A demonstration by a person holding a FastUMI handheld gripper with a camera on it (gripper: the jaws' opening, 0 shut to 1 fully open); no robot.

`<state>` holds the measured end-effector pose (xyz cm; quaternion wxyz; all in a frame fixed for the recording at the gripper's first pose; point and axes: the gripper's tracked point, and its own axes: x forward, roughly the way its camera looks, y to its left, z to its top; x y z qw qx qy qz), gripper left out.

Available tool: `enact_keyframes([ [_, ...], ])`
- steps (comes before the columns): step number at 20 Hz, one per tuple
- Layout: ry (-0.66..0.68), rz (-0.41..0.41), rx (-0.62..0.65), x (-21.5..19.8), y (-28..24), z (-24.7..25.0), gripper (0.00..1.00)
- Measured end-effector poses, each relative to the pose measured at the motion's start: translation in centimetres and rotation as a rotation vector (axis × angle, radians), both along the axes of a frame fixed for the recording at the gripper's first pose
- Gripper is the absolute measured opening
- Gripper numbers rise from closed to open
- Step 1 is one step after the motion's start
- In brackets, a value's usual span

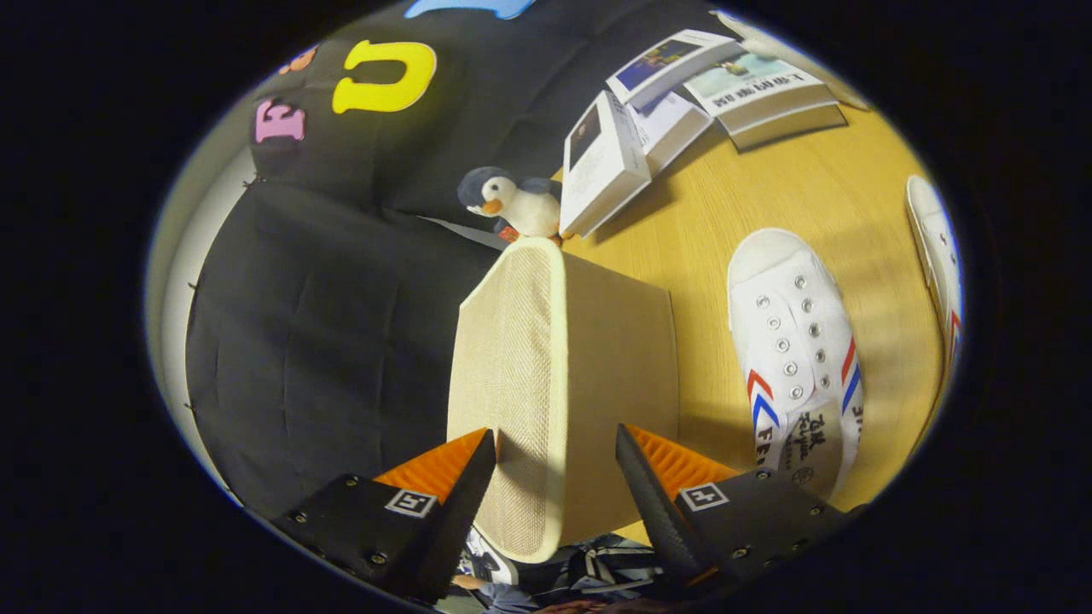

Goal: Open the storage box then place both shoes into the box .Put the left shoe in first, then the right shoe, with the right side of both shoes facing outward in a uniform manner.

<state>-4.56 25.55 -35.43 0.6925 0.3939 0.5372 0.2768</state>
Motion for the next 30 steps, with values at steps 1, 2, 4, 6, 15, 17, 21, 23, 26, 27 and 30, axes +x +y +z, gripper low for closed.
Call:
enact_keyframes([
  [1, 0.023, -0.014, 0.032, 0.2, 0.3, 0.3, 0.84],
  [2, 0.039, -0.027, 0.047, 0.3, 0.4, 0.7, 0.71],
  [4, 0.06, -0.044, 0.073, 0.4, 0.5, 1.7, 0.49],
  [6, 0.061, -0.04, 0.074, 0.6, 0.3, 2.4, 0.29],
  [15, -0.094, 0.06, 0.157, 0.4, 3.5, 12.5, 0.17],
  [17, -0.178, 0.107, 0.162, 0.6, 5.5, 15.1, 0.17],
  [21, -0.277, 0.209, 0.159, 0.5, 11.0, 17.9, 0.17],
  [23, -0.265, 0.238, 0.179, 0.4, 14.1, 18.5, 0.18],
  [26, -0.298, 0.286, 0.166, 0.6, 18.0, 18.9, 0.17],
  [27, -0.311, 0.302, 0.164, 0.6, 19.5, 19.0, 0.17],
  [30, -0.331, 0.334, 0.148, 0.4, 24.5, 18.5, 0.17],
])
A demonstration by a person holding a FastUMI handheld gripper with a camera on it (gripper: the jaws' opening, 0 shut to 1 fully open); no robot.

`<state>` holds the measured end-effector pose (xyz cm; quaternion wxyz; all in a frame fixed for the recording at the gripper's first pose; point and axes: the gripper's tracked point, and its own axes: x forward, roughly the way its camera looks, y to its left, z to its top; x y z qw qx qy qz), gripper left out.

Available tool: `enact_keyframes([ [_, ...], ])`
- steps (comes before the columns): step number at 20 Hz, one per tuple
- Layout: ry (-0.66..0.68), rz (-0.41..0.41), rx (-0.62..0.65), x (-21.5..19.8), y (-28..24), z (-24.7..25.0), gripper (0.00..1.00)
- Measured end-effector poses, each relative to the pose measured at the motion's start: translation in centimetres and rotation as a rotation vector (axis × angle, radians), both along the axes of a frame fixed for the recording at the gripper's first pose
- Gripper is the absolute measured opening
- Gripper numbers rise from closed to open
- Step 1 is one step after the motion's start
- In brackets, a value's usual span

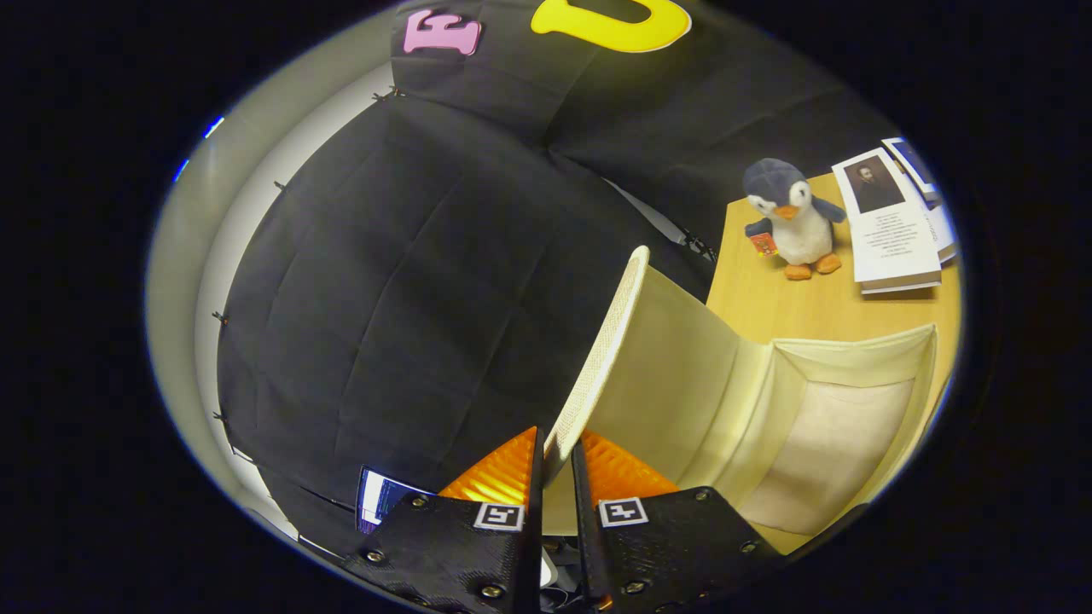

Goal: Open the storage box then place both shoes into the box .Put the left shoe in first, then the right shoe, with the right side of both shoes facing outward in a uniform manner.

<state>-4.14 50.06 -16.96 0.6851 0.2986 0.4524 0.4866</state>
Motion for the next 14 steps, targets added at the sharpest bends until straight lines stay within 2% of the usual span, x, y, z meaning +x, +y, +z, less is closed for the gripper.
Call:
enact_keyframes([
  [7, -0.001, 0.027, -0.117, -1.1, 8.6, -4.0, 0.18],
  [9, -0.02, 0.028, -0.132, -1.1, 9.4, -4.3, 0.33],
  [10, -0.03, 0.037, -0.141, -1.2, 9.4, -4.3, 0.48],
  [11, -0.051, 0.045, -0.16, -1.0, 9.3, -4.5, 0.57],
  [12, -0.077, 0.05, -0.18, -0.6, 8.7, -4.8, 0.6],
  [13, -0.101, 0.054, -0.193, -0.3, 8.3, -4.8, 0.67],
  [14, -0.117, 0.056, -0.199, -0.2, 8.2, -4.7, 0.8],
])
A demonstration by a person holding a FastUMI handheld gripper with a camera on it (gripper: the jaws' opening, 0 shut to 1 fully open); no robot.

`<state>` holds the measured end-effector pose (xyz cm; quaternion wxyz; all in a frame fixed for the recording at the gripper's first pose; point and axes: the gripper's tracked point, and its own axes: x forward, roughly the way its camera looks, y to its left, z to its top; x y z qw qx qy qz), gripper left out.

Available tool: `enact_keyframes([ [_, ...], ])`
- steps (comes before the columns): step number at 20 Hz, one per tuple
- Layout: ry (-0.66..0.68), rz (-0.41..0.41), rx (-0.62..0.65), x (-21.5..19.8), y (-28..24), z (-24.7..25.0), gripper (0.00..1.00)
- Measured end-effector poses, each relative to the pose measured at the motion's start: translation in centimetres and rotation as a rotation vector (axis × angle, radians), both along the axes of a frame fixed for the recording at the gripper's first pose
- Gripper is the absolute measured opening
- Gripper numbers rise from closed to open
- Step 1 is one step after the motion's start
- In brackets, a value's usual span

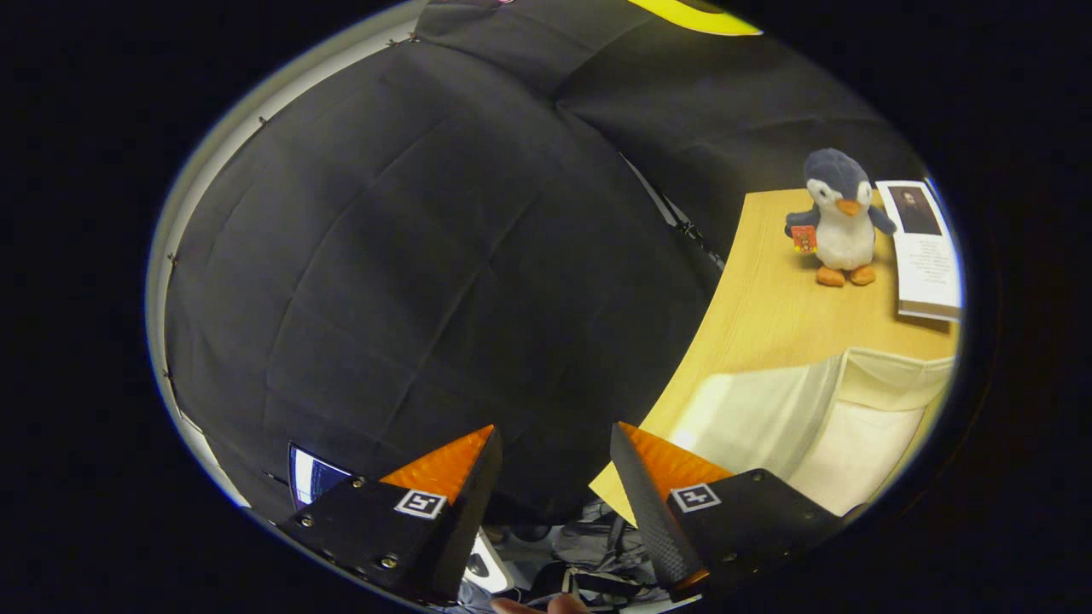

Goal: Open the storage box then place both shoes into the box .Put the left shoe in first, then the right shoe, with the right side of both shoes facing outward in a uniform manner.

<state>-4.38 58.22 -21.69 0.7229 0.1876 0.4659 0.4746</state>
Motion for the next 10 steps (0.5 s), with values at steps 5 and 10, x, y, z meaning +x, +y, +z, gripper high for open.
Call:
enact_keyframes([
  [5, -0.039, -0.013, -0.005, 1.1, -3.4, 1.5, 0.82],
  [10, -0.155, -0.056, -0.066, 2.3, -8.3, 1.4, 0.96],
])
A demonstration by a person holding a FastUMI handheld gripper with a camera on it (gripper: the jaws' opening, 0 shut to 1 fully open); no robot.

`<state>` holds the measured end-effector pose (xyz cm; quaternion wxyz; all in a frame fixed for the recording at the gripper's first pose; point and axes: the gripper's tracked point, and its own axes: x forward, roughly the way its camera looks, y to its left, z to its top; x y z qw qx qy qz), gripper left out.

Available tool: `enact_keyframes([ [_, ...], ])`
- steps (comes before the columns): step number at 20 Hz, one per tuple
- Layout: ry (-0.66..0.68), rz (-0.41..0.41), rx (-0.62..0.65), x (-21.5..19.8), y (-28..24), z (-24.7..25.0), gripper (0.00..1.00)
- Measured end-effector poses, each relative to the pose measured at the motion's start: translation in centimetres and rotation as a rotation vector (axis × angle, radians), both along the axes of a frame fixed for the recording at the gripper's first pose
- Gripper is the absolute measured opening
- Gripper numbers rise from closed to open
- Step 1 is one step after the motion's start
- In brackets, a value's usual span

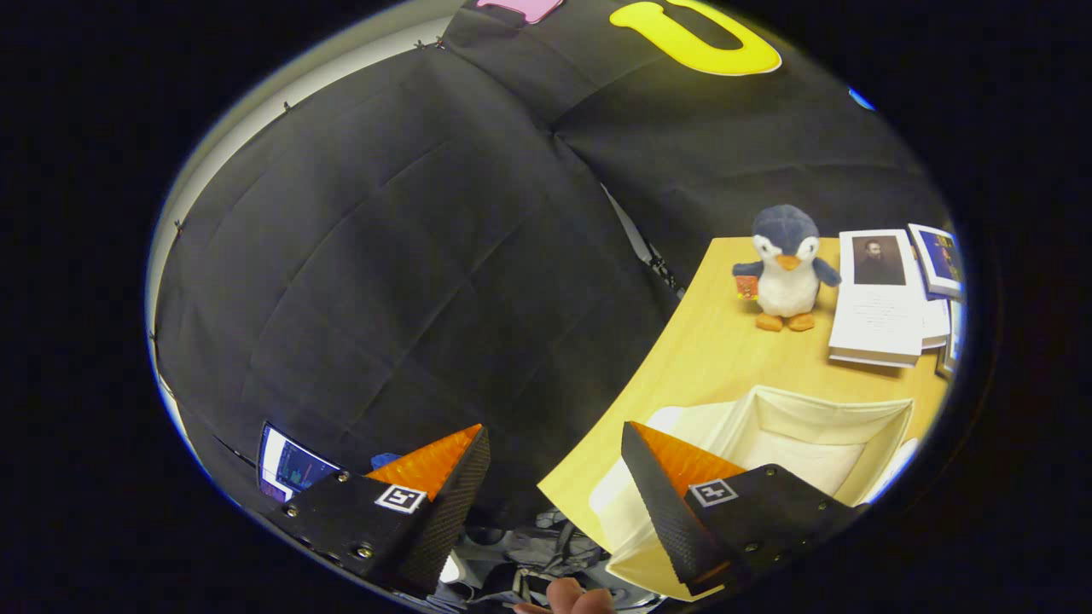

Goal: Open the storage box then place both shoes into the box .Put the left shoe in first, then the right shoe, with the right side of both shoes facing outward in a uniform manner.

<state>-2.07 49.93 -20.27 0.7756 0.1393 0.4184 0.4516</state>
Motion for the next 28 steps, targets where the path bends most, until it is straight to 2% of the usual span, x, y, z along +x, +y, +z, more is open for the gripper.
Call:
enact_keyframes([
  [3, -0.046, -0.018, -0.026, 0.2, -3.3, 0.3, 0.96],
  [8, -0.094, -0.108, -0.072, 1.7, -9.3, -0.3, 0.96],
  [16, -0.152, -0.264, -0.282, 3.9, -22.0, -5.9, 0.96],
  [22, -0.043, -0.371, -0.357, 3.3, -29.5, -11.2, 0.96],
  [28, 0.067, -0.373, -0.484, 1.3, -35.5, -16.0, 0.96],
])
